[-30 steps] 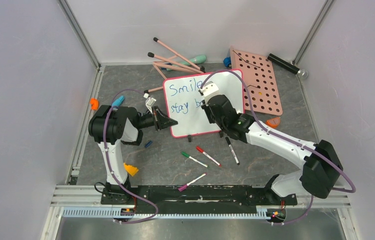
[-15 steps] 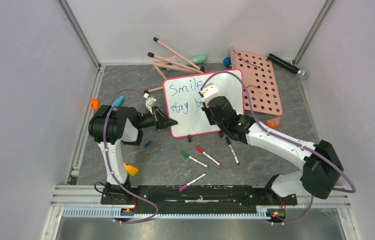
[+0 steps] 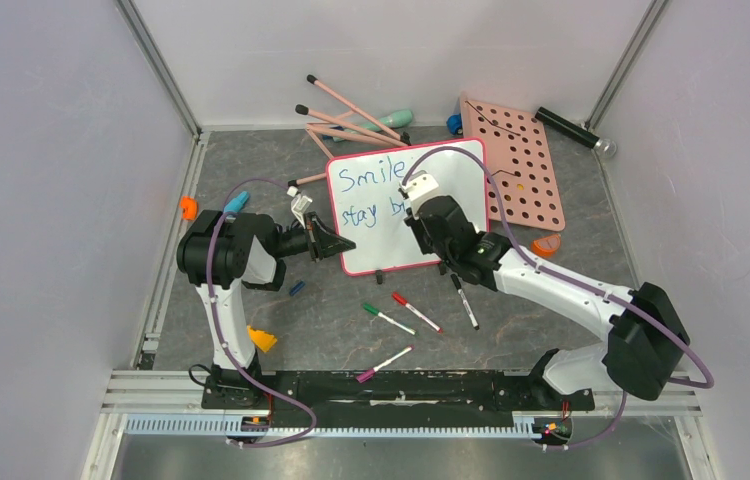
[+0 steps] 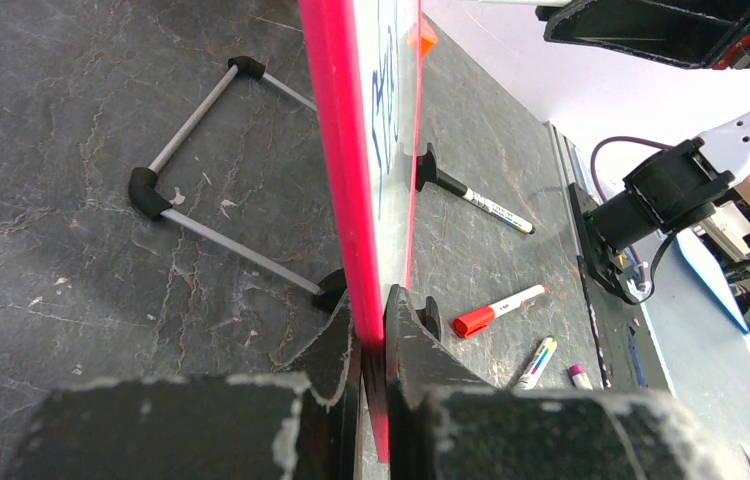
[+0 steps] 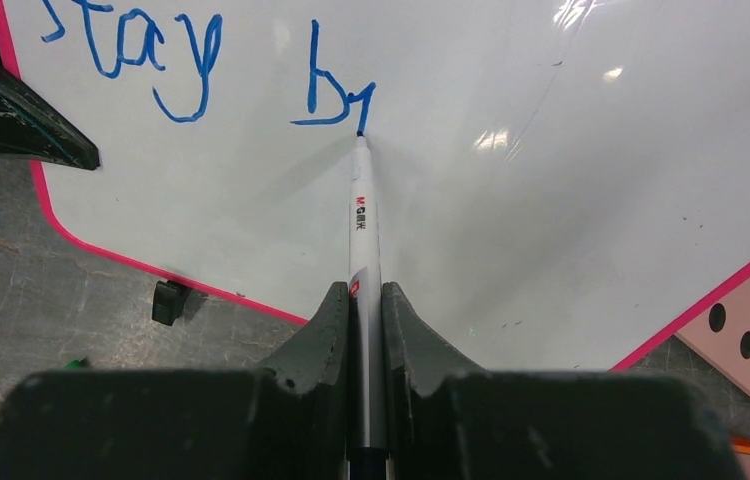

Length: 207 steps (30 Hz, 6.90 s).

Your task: Write a sentence on the whiteboard

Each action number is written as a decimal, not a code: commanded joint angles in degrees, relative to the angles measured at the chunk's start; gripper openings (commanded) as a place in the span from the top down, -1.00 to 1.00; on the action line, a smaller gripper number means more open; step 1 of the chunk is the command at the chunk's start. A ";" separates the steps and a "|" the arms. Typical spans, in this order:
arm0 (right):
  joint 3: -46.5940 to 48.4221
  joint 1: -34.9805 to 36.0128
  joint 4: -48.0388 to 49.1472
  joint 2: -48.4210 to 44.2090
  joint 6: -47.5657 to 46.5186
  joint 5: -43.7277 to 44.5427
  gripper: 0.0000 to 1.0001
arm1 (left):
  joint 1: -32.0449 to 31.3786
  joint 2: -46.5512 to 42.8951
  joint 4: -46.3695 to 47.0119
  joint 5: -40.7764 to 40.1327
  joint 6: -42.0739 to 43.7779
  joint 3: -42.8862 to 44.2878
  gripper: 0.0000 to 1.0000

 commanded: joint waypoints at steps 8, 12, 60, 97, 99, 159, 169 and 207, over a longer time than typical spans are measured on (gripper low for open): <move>4.53 -0.98 0.86 1.41 -0.55 2.55 1.00 | 0.58 3.38 2.51 -3.03 14.22 -0.14 0.96; 4.79 -1.43 0.65 1.21 0.00 3.31 1.00 | 0.54 3.34 2.51 -2.96 14.29 -0.06 0.95; 2.00 -3.61 1.94 -5.08 0.08 -4.25 1.00 | 0.59 3.32 2.51 -2.92 14.06 -0.01 0.95; -2.14 -3.81 2.18 -2.08 1.59 -4.94 1.00 | 0.59 3.36 2.51 -2.94 14.04 -0.01 0.95; -2.14 -3.81 2.17 -2.28 1.68 -4.88 1.00 | 0.59 3.40 2.51 -2.95 14.04 0.00 0.95; 2.44 -6.36 -0.36 -2.23 -0.44 -2.52 1.00 | 0.59 3.41 2.54 -2.94 13.95 0.07 0.95; 3.88 -6.45 -0.73 -1.27 -0.60 -3.25 1.00 | 0.56 3.43 2.51 -2.94 13.96 0.05 0.95; 3.83 -7.06 0.52 -6.51 0.88 -7.74 1.00 | 0.62 3.42 2.51 -2.85 13.95 -0.02 0.95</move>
